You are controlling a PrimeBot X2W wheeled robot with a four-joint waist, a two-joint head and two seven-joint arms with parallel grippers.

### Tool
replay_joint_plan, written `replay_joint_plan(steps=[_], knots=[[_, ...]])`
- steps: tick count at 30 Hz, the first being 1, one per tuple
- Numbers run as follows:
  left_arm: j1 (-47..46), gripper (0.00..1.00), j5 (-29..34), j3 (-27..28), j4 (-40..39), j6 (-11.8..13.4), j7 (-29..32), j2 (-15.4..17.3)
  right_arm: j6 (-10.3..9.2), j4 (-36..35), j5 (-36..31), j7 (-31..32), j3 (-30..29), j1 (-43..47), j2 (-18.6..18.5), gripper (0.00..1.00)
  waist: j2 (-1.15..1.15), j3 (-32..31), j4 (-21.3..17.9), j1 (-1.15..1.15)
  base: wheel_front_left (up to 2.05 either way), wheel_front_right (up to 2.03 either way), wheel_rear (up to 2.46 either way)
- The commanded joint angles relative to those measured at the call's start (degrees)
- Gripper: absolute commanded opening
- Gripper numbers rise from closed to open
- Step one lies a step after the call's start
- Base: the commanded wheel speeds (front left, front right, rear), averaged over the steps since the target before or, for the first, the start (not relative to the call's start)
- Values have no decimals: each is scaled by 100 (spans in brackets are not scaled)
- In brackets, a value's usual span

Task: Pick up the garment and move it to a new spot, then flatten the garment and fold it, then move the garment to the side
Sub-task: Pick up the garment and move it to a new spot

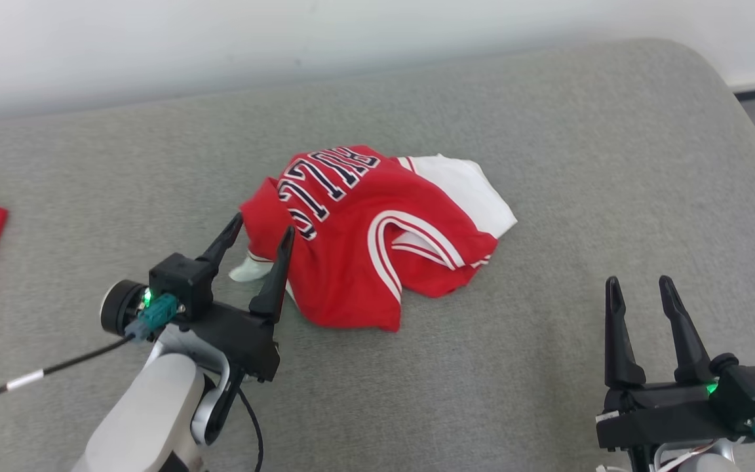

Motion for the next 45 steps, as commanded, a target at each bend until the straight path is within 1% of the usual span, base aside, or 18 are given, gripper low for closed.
replay_joint_plan(steps=[1, 6, 10, 12, 13, 17, 19, 24, 28, 33, 37, 40, 45], knots=[[179, 100, 81, 49, -133, 59, -30, 16, -12, 16, -63, -3, -43, 89, -11, 100, 0, -260, 269, 0, 0, 0, 0], [490, 100, 177, 256, -583, 211, -33, 189, -12, 38, -142, -3, -123, 177, -11, 100, 0, -495, 561, 0, 0, 0, 0], [799, 100, 293, 519, -1056, 339, -34, 429, -12, 59, -181, -3, -134, 229, -11, 100, 0, -648, 774, 0, 0, 0, 0], [968, 100, 423, 689, -1335, 400, -36, 553, -12, 61, -193, -3, -133, 260, -11, 100, 0, -709, 860, 0, 0, 0, 0], [968, 100, 423, 689, -1335, 400, -36, 553, -12, 61, -193, -3, -133, 260, -11, 100, 0, -709, 860, 0, 0, 0, 0], [1483, 100, 579, 1147, -1859, 432, -36, 696, -12, 74, -209, -3, -148, 312, -11, 100, 0, -815, 1012, 0, 0, 0, 0], [1694, 100, 655, 1423, -2060, 449, -36, 702, -12, 76, -224, -3, -146, 343, -11, 100, 0, -865, 1073, 0, 0, 0, 0], [2275, 100, 943, 2090, -2535, 471, -36, 561, -12, 91, -232, -3, -174, 405, -11, 100, 0, -944, 1190, 0, 0, 0, 0], [2714, 100, 1172, 2580, -2792, 336, -36, 331, -12, 98, -240, -3, -155, 440, -11, 100, 0, -970, 1207, 0, 0, 0, 0], [3147, 100, 1421, 3007, -2899, 165, -36, -31, -12, 107, -260, -3, -144, 451, -11, 100, 0, -1001, 1193, 0, 0, 0, 0], [3353, 100, 1606, 3245, -2773, -6, -37, -253, -12, 137, -276, -3, -139, 476, -11, 100, 0, -1015, 1184, 0, 0, 0, 0], [3475, 100, 1762, 3333, -2696, -60, -36, -387, -12, 167, -283, -3, -118, 477, -11, 100, 0, -1028, 1165, 0, 0, 0, 0], [3523, 100, 1876, 3464, -2530, -199, -37, -518, -12, 205, -274, -3, -73, 469, -11, 100, 0, -1034, 1124, 0, 0, 0, 0]])
